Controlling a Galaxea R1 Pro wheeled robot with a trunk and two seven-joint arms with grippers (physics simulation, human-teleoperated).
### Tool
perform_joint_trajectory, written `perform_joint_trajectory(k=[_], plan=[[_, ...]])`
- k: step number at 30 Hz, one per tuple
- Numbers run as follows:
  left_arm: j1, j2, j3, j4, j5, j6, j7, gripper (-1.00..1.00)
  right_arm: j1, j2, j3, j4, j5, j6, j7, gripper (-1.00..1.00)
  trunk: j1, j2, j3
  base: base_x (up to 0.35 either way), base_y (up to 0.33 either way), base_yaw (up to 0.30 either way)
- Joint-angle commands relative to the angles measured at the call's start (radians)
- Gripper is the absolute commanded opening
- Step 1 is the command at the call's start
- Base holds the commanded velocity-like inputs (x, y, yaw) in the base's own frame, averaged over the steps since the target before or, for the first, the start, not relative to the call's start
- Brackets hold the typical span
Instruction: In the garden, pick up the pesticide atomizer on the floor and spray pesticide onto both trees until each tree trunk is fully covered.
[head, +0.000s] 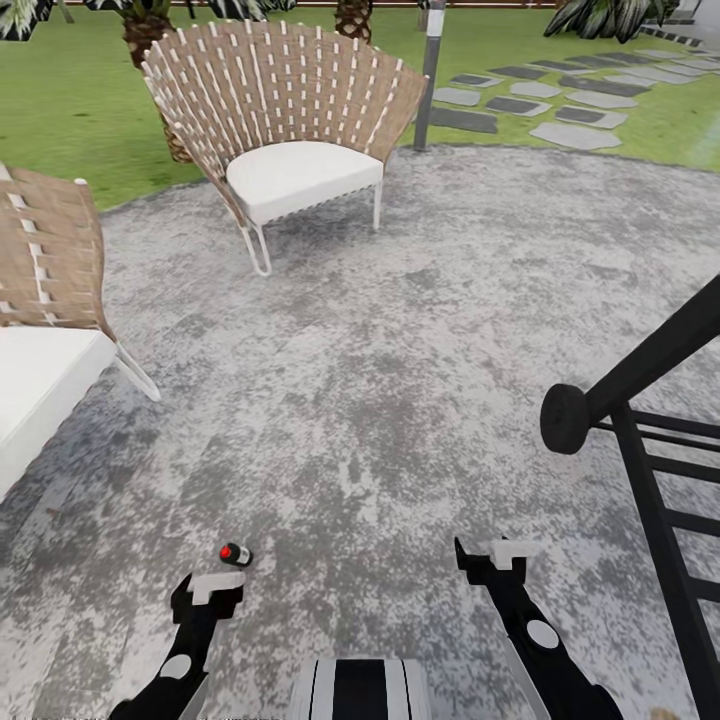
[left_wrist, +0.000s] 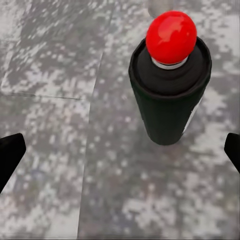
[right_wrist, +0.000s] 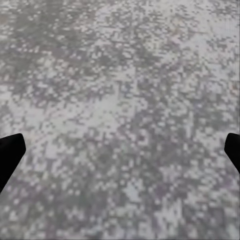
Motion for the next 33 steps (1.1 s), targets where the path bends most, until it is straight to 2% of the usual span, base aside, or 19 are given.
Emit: perform_joint_trajectory(k=[1, 33], plan=[[-0.001, -0.001, 0.004, 0.001, -0.011, -0.003, 0.004, 1.00, 0.000, 0.000, 0.000, 0.000, 0.000, -0.003, 0.000, 1.00, 0.000, 0.000, -0.001, 0.000, 0.000, 0.086], [-0.001, -0.002, 0.003, 0.003, -0.010, -0.005, -0.001, 1.00, 0.000, 0.000, 0.000, -0.001, 0.000, -0.003, 0.000, 1.00, 0.001, -0.001, -0.008, 0.014, 0.000, 0.005]])
